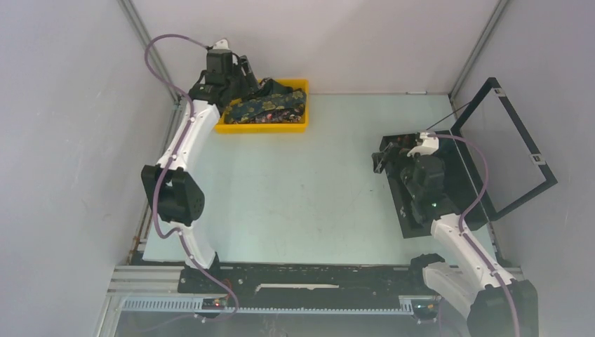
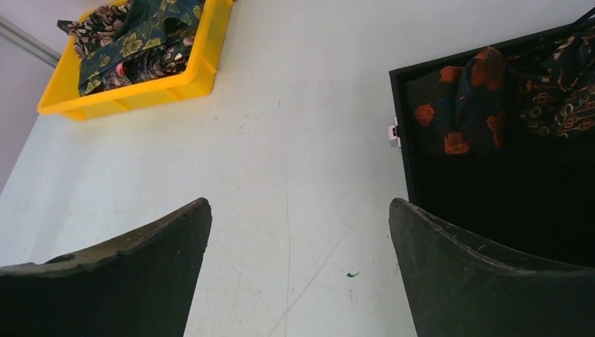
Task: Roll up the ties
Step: Pick up the tie from the bin.
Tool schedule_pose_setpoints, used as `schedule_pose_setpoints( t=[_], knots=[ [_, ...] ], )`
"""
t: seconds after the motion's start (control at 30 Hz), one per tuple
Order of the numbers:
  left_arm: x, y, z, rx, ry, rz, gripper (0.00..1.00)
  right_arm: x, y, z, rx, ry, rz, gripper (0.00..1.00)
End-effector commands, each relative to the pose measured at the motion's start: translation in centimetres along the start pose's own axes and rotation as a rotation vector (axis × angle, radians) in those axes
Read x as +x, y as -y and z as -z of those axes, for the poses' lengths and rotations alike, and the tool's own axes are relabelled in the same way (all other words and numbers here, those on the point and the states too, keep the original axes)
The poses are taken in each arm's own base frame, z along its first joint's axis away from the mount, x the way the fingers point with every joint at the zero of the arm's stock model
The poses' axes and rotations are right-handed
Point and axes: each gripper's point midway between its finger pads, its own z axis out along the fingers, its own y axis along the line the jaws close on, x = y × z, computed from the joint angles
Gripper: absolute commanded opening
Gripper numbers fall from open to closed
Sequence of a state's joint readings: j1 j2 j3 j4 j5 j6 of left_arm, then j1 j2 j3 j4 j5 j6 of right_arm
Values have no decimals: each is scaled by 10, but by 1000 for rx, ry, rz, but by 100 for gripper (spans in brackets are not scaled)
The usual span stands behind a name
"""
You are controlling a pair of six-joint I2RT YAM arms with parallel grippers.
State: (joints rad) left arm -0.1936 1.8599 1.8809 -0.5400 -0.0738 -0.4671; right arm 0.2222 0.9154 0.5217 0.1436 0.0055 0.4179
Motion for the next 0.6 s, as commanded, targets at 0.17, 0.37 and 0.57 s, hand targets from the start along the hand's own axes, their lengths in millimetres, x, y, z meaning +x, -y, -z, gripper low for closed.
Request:
schedule_pose_setpoints(
  t=[0.17,0.37,0.57],
  knots=[
    [-26,12,-14,19,84,-142,74,-21,-13,-3,-56,33,-34,100],
    [-24,22,-57,22,81,-160,71,-22,-13,-2,-88,21,-29,100],
    [-15,42,-93,42,91,-220,71,-16,-12,-5,-89,-1,-29,100]
  ],
)
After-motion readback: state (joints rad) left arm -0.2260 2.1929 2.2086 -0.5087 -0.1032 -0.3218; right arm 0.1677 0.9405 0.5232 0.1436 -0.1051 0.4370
